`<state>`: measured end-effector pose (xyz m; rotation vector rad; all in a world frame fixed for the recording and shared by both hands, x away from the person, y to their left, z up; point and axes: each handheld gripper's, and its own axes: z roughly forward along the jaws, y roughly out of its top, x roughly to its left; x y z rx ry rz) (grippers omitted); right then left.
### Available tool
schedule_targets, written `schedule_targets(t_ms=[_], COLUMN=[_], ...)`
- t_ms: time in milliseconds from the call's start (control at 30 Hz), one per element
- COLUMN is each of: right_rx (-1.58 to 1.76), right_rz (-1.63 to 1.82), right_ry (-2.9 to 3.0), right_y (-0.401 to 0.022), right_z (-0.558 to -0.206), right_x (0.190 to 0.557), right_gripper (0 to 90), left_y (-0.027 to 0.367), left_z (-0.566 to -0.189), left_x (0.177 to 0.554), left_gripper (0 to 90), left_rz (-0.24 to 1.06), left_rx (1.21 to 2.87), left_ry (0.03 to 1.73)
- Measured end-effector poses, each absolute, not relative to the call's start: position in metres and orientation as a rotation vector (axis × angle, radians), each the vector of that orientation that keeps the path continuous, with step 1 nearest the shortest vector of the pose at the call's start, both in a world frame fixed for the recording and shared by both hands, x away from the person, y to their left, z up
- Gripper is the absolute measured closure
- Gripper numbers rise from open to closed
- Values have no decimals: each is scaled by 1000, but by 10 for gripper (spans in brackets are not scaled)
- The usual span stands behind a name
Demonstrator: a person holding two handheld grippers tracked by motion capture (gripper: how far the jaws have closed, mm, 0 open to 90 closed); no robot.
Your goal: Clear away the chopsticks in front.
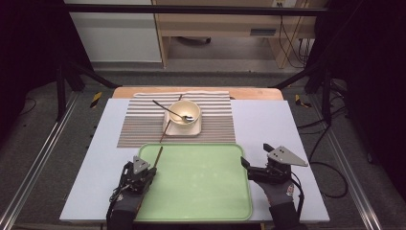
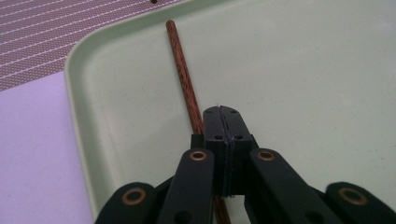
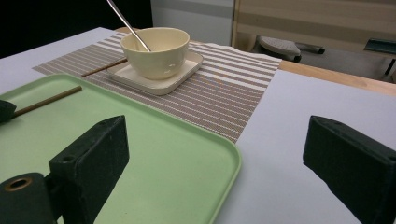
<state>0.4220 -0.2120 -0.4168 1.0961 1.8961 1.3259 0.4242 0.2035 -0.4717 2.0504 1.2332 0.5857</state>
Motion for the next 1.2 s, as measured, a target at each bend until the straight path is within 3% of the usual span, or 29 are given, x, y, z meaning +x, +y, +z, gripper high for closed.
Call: schedule_targets(t_ms=[500,967,1200], right_rx=[1096,1097,1094], right_rz=[1326,1327,1327], right_ry=[1896,1897,1895], right_y=[-211,-212,-212], right_z=[-416,-416,-416], right_x=[421,422,422], right_gripper=[72,72,72], left_y=[214,215,218], left_z=[-473,-468,-450], left_x=[424,422,417], left_gripper=[896,891,745], left_rz=[626,623,655], left_rx=[2030,1996,1891], left_ry=[1341,1283,1227])
